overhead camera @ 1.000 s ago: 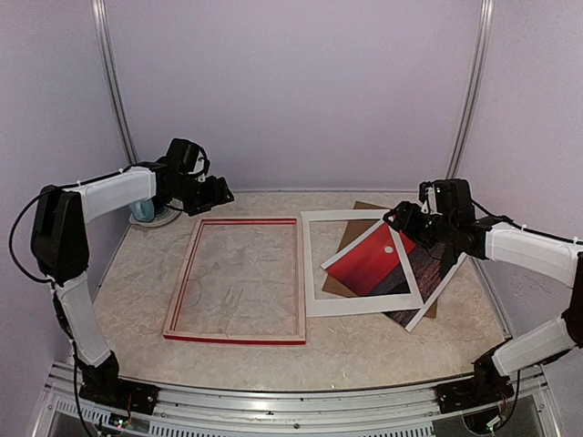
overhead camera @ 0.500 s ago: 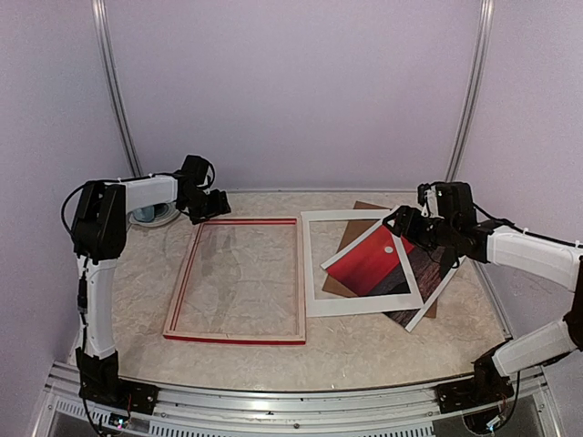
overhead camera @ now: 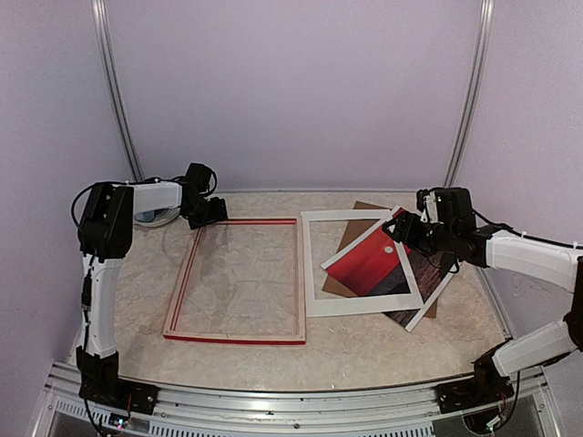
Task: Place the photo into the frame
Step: Pick up the mat board from the photo.
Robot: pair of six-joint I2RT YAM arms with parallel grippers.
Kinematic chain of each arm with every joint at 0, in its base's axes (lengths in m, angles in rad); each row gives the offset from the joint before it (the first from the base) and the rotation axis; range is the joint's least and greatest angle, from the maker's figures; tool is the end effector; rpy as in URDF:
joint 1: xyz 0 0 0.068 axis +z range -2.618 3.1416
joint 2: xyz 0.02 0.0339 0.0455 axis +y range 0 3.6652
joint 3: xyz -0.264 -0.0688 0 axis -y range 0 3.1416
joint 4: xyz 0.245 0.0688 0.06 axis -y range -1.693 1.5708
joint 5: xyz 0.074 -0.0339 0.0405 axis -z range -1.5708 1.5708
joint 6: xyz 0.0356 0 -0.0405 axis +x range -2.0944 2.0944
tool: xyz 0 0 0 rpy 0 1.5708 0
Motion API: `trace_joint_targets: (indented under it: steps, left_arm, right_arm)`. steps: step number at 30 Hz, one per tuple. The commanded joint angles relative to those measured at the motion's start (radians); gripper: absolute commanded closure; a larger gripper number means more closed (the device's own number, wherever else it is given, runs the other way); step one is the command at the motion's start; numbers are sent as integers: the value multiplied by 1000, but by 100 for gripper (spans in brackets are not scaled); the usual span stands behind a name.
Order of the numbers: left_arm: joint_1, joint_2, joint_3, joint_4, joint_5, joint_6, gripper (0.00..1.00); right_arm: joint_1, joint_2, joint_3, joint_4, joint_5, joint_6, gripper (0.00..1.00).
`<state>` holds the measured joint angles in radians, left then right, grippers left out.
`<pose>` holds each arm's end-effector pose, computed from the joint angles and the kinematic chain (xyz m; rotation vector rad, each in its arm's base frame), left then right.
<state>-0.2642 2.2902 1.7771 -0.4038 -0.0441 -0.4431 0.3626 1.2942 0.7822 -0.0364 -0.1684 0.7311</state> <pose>0.4864 -0.1300 0.1571 -0.2422 2.4911 -0.2422 0.2634 0.1063 0.2429 0.3035 2.2027 0.8080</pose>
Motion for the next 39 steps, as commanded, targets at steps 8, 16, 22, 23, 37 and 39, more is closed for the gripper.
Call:
trace_joint_targets:
  steps: [8, 16, 22, 23, 37, 39]
  left_arm:
    - [7, 79, 76, 23, -40, 21, 22]
    - [9, 30, 79, 46, 6, 0, 22]
    - [7, -33, 97, 47, 37, -16, 22]
    - [7, -43, 99, 48, 38, -18, 22]
    - [-176, -144, 68, -22, 152, -3, 22]
    - [-232, -154, 60, -34, 147, -1, 22]
  right_arm:
    - [-11, -10, -14, 32, -12, 9, 30]
    - [-11, -12, -2, 12, 4, 1, 29]
    - [-13, -2, 16, -21, 11, -5, 19]
    - [-13, 1, 23, -32, 15, -7, 13]
    - [-99, 9, 36, -184, -14, -59, 1]
    - [-124, 10, 24, -199, -28, -61, 2]
